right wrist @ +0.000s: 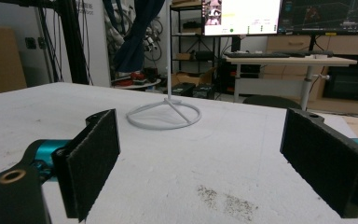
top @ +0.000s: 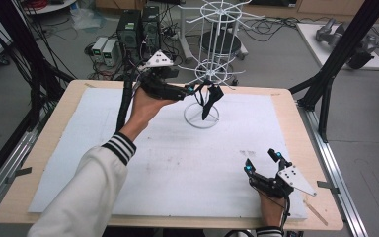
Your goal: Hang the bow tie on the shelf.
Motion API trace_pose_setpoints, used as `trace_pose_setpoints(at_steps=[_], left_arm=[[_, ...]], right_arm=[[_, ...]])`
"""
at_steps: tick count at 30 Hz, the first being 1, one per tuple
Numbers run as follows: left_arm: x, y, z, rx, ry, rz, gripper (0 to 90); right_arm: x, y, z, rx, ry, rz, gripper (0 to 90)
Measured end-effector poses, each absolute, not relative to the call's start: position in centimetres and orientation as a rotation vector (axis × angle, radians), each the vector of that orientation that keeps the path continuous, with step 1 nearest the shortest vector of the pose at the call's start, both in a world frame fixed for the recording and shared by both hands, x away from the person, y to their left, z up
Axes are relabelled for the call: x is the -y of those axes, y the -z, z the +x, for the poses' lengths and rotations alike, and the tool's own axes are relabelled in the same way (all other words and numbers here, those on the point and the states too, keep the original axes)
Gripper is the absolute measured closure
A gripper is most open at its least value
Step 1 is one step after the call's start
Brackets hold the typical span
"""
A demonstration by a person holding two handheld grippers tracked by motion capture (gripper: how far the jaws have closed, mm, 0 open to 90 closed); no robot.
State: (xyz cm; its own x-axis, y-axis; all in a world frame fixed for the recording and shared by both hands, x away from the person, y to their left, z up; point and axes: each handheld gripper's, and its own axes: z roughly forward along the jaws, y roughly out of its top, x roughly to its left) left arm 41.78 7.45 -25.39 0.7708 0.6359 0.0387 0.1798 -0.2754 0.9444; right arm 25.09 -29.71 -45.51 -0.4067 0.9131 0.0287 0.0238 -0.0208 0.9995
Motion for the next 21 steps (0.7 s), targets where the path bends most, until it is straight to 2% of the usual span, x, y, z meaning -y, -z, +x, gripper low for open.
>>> trace_pose_setpoints(at_steps=[6, 14, 21], left_arm=[[-10.8, 26.5, 38.7, -0.583, -0.531, 1.821, 20.1], [-18.1, 29.9, 34.7, -0.612, -0.551, 1.761, 19.4], [-25.6, 35.7, 29.6, -0.657, -0.641, 1.668, 16.9]], right_arm=[[29.8, 45.5, 25.1, -1.522, -1.522, 1.016, 10.9], [29.7, 45.5, 25.1, -1.518, -1.521, 1.013, 10.9], [29.7, 45.5, 25.0, -1.518, -1.522, 1.011, 10.9]])
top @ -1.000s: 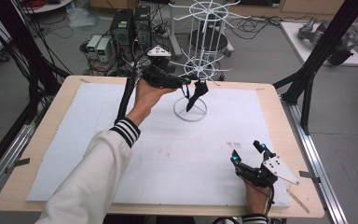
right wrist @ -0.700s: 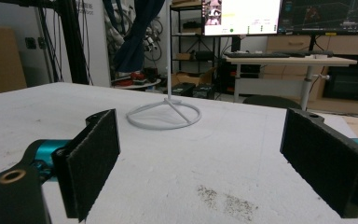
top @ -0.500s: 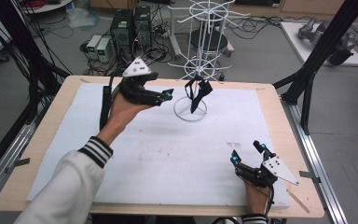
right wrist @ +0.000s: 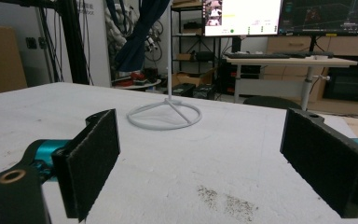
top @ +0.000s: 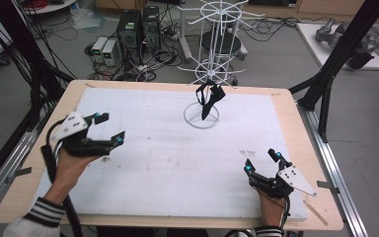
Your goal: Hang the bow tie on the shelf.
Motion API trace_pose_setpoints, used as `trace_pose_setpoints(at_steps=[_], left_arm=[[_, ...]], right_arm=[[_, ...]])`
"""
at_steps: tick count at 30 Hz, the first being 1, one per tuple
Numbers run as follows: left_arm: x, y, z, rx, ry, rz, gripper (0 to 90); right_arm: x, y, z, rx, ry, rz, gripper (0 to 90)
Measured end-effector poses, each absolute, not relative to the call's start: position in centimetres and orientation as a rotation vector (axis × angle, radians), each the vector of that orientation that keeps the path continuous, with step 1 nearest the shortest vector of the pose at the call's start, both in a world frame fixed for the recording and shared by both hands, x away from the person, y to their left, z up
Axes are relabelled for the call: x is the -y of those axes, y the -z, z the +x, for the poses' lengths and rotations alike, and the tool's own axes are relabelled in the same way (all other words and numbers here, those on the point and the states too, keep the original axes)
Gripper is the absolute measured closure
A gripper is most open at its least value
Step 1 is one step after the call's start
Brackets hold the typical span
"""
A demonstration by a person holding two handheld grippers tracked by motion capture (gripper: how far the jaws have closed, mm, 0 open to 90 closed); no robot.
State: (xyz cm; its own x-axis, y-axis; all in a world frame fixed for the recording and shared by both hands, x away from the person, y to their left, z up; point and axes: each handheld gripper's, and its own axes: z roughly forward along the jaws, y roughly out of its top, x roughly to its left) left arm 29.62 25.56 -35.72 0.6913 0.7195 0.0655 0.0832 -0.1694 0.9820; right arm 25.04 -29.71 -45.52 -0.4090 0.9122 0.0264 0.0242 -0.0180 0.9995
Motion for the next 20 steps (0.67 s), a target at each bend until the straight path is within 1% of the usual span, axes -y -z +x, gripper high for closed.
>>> trace_pose_setpoints(at_steps=[4, 9, 14, 16, 20], left_arm=[[-29.1, 40.2, 28.0, -0.696, -0.642, 1.572, 16.8], [-31.4, 43.6, 27.1, -0.729, -0.677, 1.471, 15.3], [-31.4, 45.4, 27.2, -0.742, -0.669, 1.439, 15.3], [-31.3, 45.4, 27.1, -0.745, -0.701, 1.434, 15.4], [-31.2, 45.5, 26.9, -0.737, -0.720, 1.426, 15.4]], right_arm=[[29.7, 45.5, 25.0, -1.518, -1.522, 1.013, 10.9], [29.7, 45.5, 25.0, -1.518, -1.519, 1.013, 10.9], [29.7, 45.5, 25.0, -1.519, -1.520, 1.008, 10.9], [29.7, 45.5, 25.0, -1.519, -1.519, 1.004, 10.9], [29.7, 45.5, 25.0, -1.517, -1.516, 0.995, 10.9]])
